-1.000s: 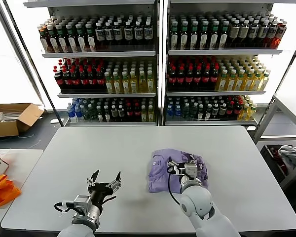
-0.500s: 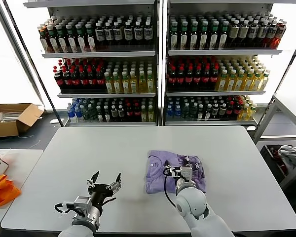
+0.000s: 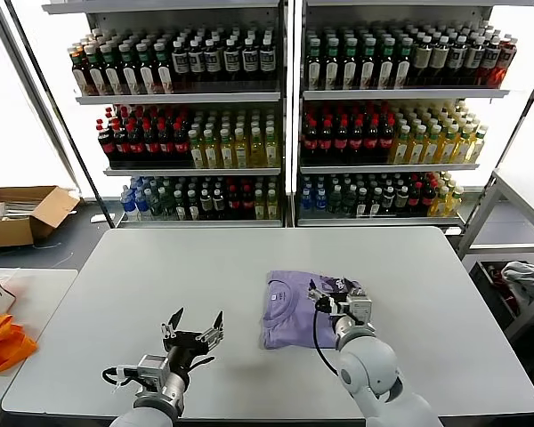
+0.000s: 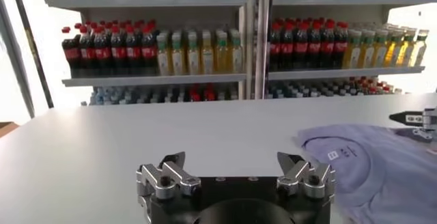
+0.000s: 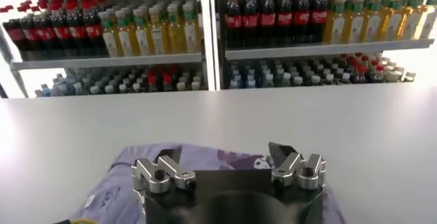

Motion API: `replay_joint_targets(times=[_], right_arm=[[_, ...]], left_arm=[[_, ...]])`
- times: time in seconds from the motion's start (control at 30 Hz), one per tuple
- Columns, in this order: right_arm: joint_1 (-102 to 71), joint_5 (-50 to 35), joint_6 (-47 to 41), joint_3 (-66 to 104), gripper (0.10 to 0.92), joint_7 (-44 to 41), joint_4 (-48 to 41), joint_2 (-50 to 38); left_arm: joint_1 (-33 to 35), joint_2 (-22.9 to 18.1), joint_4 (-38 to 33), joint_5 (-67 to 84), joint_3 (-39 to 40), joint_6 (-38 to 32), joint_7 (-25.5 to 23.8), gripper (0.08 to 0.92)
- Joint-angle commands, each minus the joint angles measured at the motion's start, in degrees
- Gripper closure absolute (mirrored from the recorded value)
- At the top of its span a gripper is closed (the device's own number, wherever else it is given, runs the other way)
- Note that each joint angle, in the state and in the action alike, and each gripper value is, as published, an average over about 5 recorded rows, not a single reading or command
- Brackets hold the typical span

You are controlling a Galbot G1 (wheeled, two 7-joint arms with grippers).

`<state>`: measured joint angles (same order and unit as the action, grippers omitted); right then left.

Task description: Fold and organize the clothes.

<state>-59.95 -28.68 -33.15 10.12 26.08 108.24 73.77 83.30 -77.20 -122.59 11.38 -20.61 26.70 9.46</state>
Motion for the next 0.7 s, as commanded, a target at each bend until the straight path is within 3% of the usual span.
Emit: replay_joint_targets(times=[0.03,0.43,0.7], right_arm=[[-3.08,-4.22,0.05,5.63,0.203,0.16,-0.98,-0.77],[-1.57,-10.37,-0.02,6.19,0.203,2.42,-6.76,1.21],[-2.36,-7.53,0.42,7.38,0.203,0.59,-2.11,0.75]], left_arm=[[0.08,-0.21,-0.12,-0.35,0.27,0.2,-0.02,0.177],[0.53,0.38,-0.27,-0.12,-0.44,0.17,-0.11,0.177],[0.44,-0.28,-0.98,-0.37,-0.53,-1.6,0.03,0.177]])
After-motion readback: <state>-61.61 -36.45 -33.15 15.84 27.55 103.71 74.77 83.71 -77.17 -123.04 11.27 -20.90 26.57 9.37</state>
